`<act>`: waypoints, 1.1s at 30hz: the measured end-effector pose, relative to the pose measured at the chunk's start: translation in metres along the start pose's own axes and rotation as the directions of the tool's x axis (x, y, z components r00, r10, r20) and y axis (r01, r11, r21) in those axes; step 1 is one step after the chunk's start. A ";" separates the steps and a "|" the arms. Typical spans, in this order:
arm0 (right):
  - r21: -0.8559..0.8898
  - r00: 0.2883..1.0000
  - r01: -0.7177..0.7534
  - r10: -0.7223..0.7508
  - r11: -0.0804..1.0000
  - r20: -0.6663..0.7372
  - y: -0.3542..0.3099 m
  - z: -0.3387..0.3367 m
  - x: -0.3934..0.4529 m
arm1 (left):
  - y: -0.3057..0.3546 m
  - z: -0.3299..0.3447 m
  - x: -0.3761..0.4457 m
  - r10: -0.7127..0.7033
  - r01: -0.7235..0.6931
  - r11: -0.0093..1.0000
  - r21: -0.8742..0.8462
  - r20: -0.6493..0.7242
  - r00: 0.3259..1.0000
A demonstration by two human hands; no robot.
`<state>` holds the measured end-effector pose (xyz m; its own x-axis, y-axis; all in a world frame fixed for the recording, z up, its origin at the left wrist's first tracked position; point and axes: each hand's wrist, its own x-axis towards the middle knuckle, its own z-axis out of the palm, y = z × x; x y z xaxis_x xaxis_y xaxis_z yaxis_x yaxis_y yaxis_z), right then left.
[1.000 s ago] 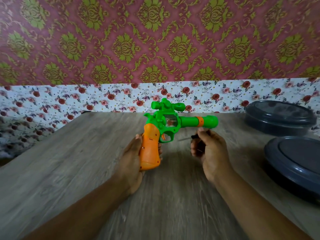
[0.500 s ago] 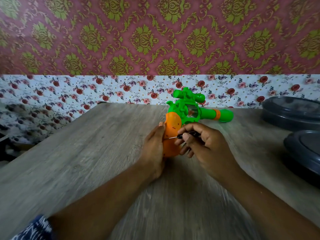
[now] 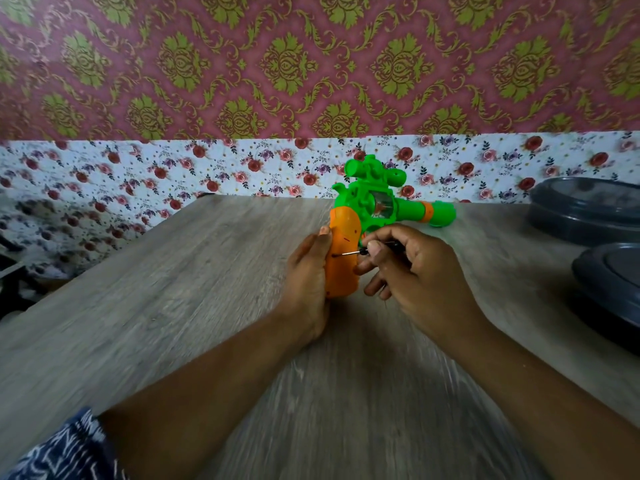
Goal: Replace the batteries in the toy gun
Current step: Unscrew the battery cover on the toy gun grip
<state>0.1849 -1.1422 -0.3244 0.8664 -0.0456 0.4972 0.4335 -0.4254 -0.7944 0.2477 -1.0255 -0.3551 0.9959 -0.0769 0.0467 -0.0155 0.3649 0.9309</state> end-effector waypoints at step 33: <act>-0.212 0.995 0.089 -0.078 0.973 0.058 -0.010 -0.002 0.001 | -0.002 0.000 0.000 0.074 -0.074 0.997 0.014 0.014 0.997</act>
<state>0.1809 -1.1396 -0.3155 0.8428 0.0401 0.5367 0.4463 -0.6095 -0.6553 0.2478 -1.0260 -0.3570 0.9908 -0.0622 0.1205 -0.0907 0.3567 0.9298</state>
